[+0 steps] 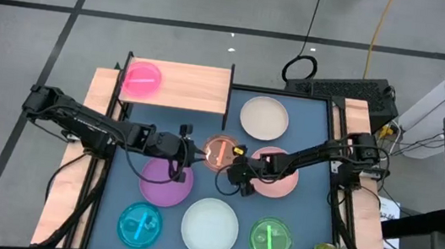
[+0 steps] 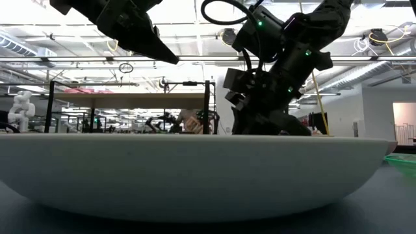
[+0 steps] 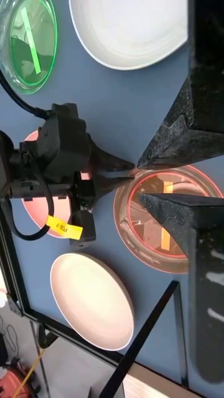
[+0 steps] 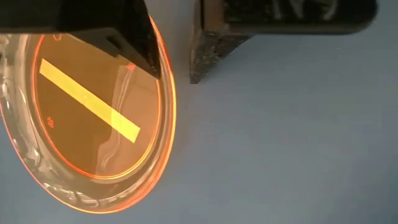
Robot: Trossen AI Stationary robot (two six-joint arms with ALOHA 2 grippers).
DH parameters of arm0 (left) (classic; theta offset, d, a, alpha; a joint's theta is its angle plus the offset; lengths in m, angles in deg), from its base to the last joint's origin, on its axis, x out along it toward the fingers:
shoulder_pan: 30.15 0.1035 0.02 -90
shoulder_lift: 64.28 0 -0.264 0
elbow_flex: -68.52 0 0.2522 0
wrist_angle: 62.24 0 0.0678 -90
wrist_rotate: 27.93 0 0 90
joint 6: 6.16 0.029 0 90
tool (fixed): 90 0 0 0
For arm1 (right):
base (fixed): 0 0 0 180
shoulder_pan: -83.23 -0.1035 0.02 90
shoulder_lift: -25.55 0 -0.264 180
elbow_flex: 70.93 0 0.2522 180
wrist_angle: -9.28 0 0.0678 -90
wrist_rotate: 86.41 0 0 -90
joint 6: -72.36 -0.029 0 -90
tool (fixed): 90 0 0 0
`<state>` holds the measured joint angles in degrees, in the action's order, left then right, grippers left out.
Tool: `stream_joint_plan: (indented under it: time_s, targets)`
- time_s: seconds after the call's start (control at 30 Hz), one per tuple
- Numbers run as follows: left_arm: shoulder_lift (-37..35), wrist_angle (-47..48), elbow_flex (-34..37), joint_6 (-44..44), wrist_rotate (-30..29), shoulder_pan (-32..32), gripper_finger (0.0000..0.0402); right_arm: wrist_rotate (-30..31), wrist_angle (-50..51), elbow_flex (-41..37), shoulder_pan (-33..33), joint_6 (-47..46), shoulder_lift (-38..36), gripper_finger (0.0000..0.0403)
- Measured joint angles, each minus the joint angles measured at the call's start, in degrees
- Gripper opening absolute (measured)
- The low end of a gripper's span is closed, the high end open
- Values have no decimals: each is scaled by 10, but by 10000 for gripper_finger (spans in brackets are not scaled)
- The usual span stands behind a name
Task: Place and stack plates onto a shelf
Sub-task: Stack the orange plate on top of the light pink plate on the shelf
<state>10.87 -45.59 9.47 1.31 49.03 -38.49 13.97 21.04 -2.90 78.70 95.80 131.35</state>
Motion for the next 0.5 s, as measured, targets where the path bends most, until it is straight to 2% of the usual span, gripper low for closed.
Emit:
stream_joint_plan:
  time_s: [0.17, 0.5]
  targets:
    - [0, 0, 0, 2, 0, 0, 79, 0, -1, 0, 1, 0, 1, 9]
    - [0, 0, 0, 3, 0, 0, 79, 7, 3, -3, 1, 5, -13, 1]
